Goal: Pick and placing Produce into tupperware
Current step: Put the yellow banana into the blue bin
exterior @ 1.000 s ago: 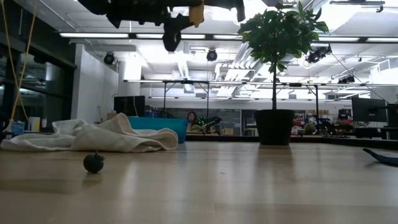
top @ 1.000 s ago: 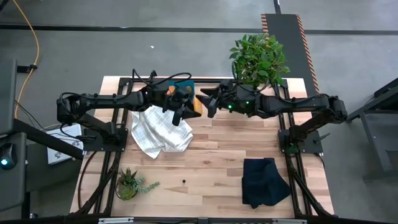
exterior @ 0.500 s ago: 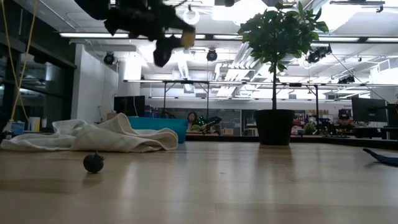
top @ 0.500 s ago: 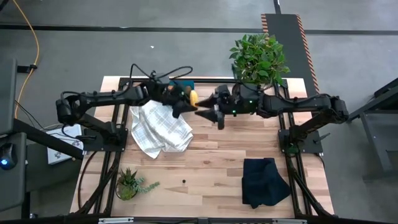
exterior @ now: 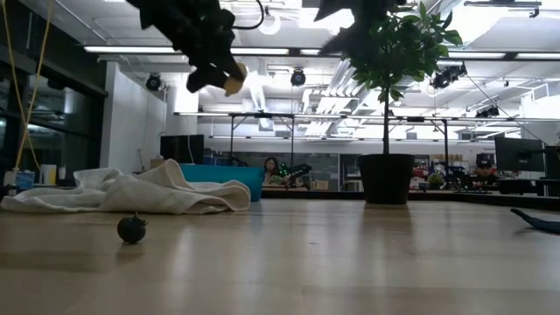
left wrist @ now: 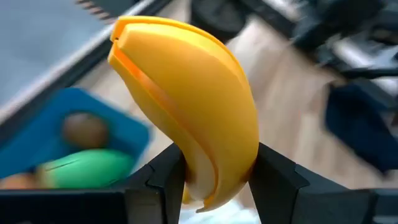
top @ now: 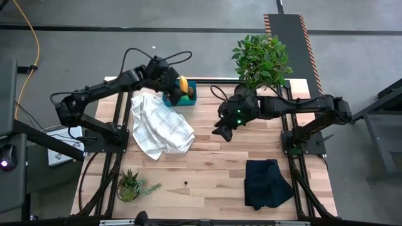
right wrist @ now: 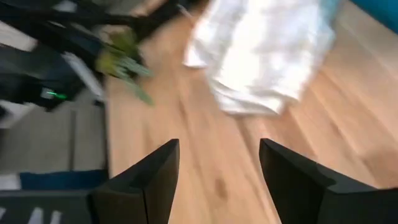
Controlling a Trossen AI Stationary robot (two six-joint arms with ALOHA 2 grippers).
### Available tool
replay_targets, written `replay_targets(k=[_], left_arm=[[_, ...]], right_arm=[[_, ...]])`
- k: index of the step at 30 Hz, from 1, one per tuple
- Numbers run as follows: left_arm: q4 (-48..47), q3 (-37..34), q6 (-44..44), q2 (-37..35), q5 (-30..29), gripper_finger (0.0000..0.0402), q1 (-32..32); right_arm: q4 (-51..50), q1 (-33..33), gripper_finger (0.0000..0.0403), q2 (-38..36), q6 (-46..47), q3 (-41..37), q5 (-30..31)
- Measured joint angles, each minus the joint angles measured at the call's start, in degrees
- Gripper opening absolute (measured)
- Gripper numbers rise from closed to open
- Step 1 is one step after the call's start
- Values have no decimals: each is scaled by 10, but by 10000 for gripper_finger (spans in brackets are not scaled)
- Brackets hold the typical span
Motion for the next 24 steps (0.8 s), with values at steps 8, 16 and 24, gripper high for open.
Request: replay_targets(k=[8, 16, 24], left_arm=[[-128, 66, 30, 23, -53, 142, 47], [-165, 97, 19, 94, -53, 142, 86], [-197, 133, 24, 184, -81, 142, 84]], right_arm=[[-34, 0, 213, 2, -4, 0, 47], [-34, 0, 213, 2, -4, 0, 49], [-34, 0, 213, 2, 9, 0, 49]])
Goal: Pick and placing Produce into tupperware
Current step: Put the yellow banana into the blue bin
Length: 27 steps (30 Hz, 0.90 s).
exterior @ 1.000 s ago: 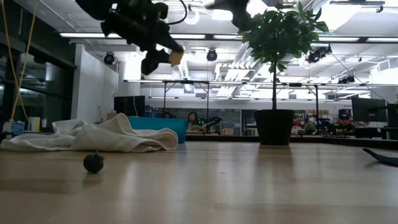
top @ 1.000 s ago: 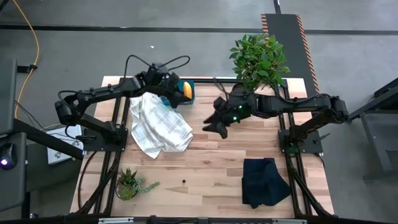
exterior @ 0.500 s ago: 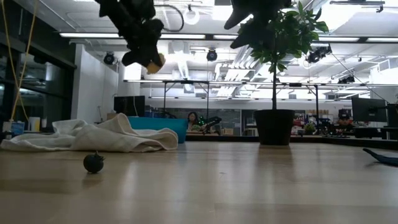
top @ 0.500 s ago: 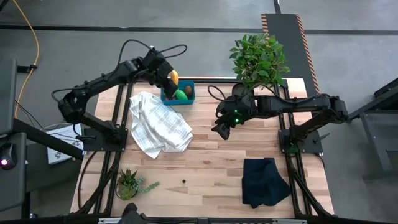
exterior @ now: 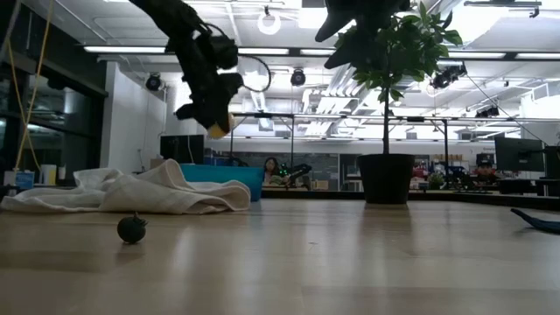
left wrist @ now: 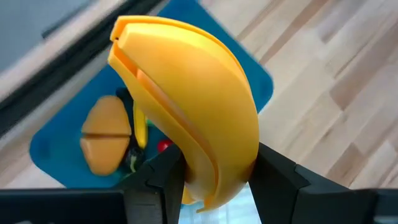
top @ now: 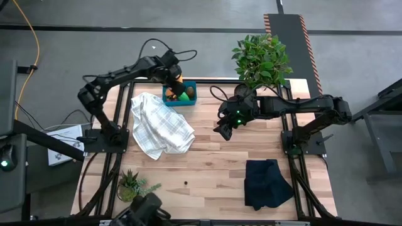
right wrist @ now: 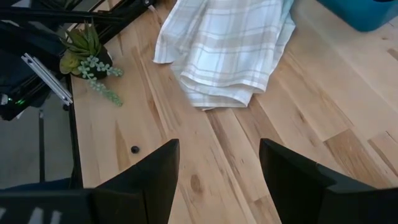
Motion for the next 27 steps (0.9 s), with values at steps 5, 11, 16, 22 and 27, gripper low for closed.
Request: replay_targets(k=[5, 11, 16, 22, 27], left_arm=[[-14, 9, -3, 39, -4, 142, 0], [-8, 10, -5, 64, -8, 142, 0], [-7, 10, -8, 84, -9, 143, 0], [-4, 10, -9, 93, -13, 143, 0], [10, 10, -15, 93, -21, 153, 0]], right_arm=[[0, 4, 213, 0, 0, 0, 1], [0, 12, 213, 0, 0, 0, 13], [0, 15, 213, 0, 0, 0, 17], [0, 15, 213, 0, 0, 0, 17], [-1, 15, 213, 0, -3, 0, 17]])
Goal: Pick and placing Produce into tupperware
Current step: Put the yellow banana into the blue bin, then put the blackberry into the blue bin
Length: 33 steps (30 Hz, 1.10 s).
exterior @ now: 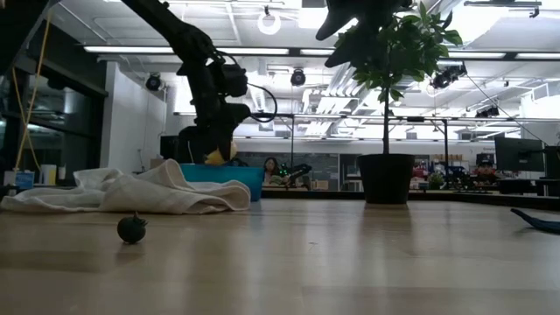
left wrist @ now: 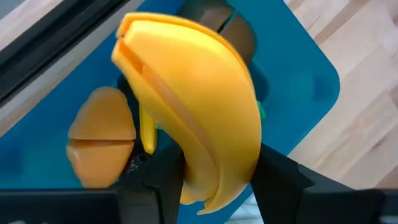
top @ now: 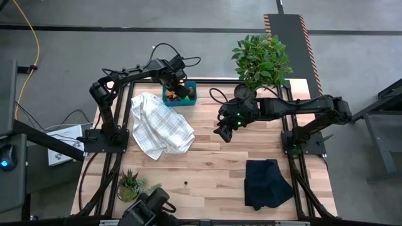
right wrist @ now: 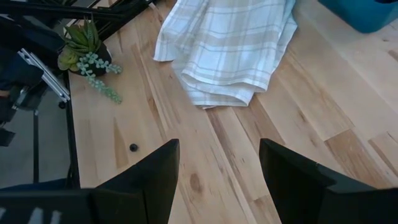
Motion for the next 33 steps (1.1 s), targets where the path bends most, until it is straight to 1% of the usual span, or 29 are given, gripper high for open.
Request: replay_targets(k=[6, 9, 13, 15, 19, 27, 30, 33], left_arm=[[7, 0, 0, 0, -1, 199, 0], [12, 0, 1, -1, 5, 216, 0], [20, 0, 14, -17, 58, 221, 0], [27, 0, 15, -32, 73, 217, 0], [31, 0, 20, -74, 80, 200, 0], [27, 0, 15, -200, 109, 162, -2], [21, 0, 10, -253, 103, 152, -13], [9, 0, 0, -300, 75, 144, -40]], right_arm=[[-3, 0, 213, 0, -4, 0, 0], [-3, 0, 213, 0, -8, 0, -1], [-3, 0, 213, 0, -20, 0, 1], [0, 0, 213, 0, -26, 0, 3], [4, 0, 213, 0, -28, 0, 9], [13, 4, 213, 0, -39, 0, 11], [4, 12, 213, 0, -38, 0, 18], [-30, 35, 213, -7, -38, 0, 62]])
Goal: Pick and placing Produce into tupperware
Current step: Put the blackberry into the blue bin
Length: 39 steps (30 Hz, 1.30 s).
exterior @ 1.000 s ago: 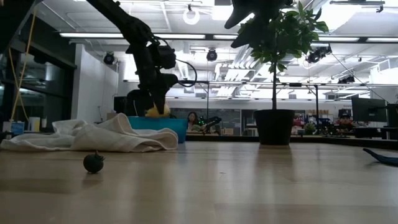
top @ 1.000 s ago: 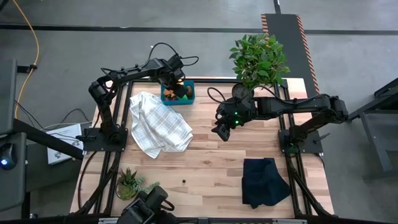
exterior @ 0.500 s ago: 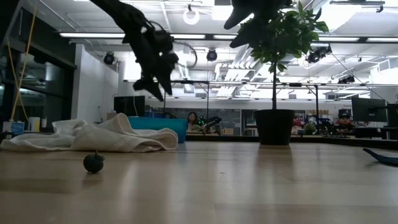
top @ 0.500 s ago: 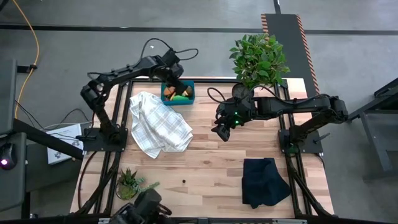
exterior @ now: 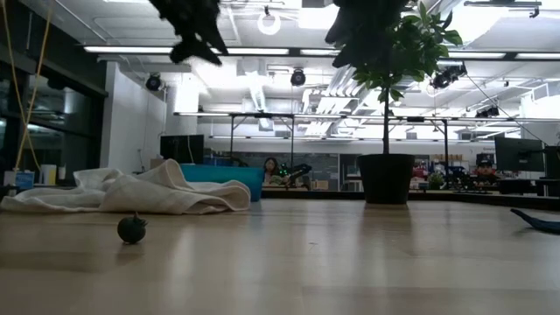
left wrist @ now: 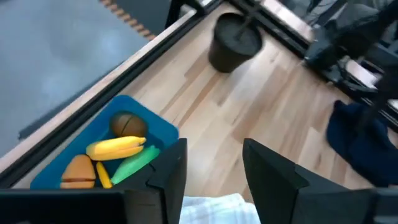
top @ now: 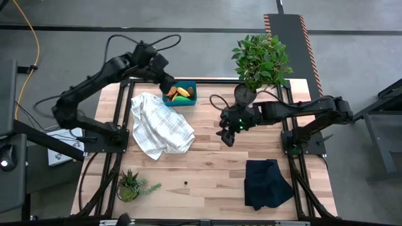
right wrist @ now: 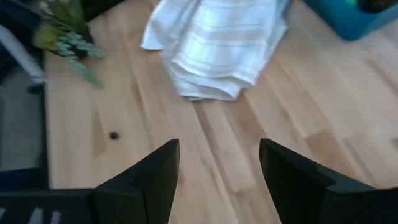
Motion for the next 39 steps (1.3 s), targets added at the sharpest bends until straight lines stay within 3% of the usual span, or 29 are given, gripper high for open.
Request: replay_targets(k=[3, 7, 12, 16, 23, 28, 30, 31, 34, 36, 39], left_arm=[[0, -11, -13, -47, -35, 138, -41], [24, -70, -57, -112, -91, 133, -100], [103, -179, -121, -213, -167, 131, -183], [213, -285, -194, -307, -222, 131, -267], [294, -405, -306, -411, -374, 131, -426], [320, -428, -336, -421, -472, 131, -524], [321, -427, -342, -416, -504, 131, -557], [320, -427, -344, -415, -516, 131, -572], [321, -427, -348, -412, -543, 131, -615], [321, -427, -358, -408, -552, 131, -641], [321, -427, -362, -406, -557, 131, -677]], right_arm=[[-12, 29, 213, -23, 10, -16, 65], [61, 55, 213, -88, 82, -119, 104], [318, 74, 213, -172, 169, -280, 105], [475, 94, 213, -191, 211, -359, 100], [618, 129, 213, -134, 272, -395, 156], [799, 139, 212, -46, 309, -395, 286], [880, 143, 212, -2, 282, -380, 315], [902, 146, 212, 15, 231, -366, 302], [811, 162, 210, 61, 140, -289, 236], [691, 176, 205, 95, 116, -228, 238], [558, 200, 197, 142, 88, -142, 289]])
